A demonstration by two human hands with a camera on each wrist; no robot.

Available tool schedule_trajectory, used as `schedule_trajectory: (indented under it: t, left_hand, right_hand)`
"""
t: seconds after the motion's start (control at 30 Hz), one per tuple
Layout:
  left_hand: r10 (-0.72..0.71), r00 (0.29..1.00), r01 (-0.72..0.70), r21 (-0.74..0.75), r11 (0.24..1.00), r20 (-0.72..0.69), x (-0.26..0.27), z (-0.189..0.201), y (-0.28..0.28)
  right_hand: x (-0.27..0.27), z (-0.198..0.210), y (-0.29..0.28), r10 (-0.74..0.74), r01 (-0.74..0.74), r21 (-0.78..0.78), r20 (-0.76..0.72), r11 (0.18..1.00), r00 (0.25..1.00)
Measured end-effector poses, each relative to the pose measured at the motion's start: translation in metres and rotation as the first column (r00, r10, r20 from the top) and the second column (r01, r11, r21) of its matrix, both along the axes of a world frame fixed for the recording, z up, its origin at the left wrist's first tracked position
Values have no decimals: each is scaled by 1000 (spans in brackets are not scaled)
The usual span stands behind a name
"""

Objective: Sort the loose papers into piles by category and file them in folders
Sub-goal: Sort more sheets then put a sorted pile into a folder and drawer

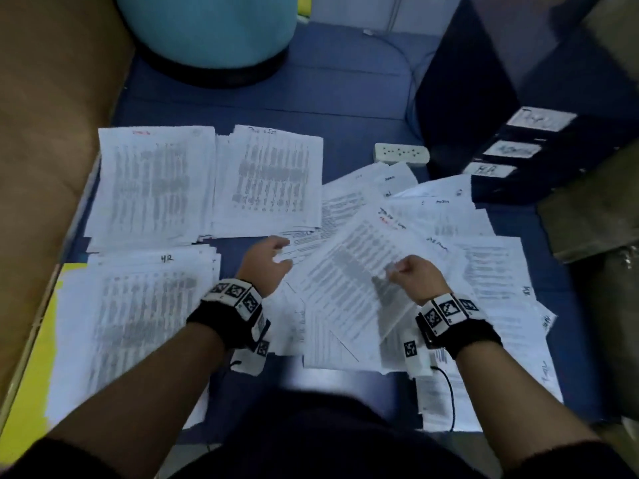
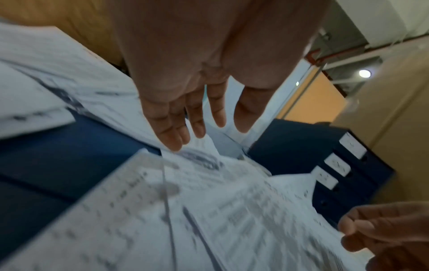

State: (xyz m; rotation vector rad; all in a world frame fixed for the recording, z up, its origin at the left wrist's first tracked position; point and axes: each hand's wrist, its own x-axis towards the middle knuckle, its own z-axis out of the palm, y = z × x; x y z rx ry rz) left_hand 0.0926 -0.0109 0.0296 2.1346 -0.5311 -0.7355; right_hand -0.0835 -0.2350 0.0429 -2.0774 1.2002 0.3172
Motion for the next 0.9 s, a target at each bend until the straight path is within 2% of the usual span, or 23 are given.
schedule_trajectory:
  t: [0.17,0.27,0.33,0.43,0.6,0.77,0.9]
  left_hand:
    - [-144,989,139,174,975,17,-40,-31,-41]
    - [-174,984,155,299,941,36,-51,-43,-49]
    - [-169,985,146,352,924,34,-56,-47,-49]
    - [-171,984,145,358,922,41,-66,-47,-47]
    - [-161,987,158,271,949,-11,-88,-40,-44]
    - [-69,997,73,193,978,-28,-91,-33,-36]
    - [2,998,4,106,994,-60,-83,-24,-32]
  right_hand:
    - [-71,-23,-8,-174,177,45,-73,983,982]
    - [-89,-45,-10,-294,305,193,-85,932,952]
    - [-97,-66,-14,-370,363,284,-33,887,929]
    - [-90,-54,-6,-471,422,342,72,839,879]
    - [-78,-42,0,-460,389,348,150,853,875]
    - [-87,-23,-16,-314,281,161,254,946,915]
    - [-108,-6,-34,-282,250,135,353,959,892]
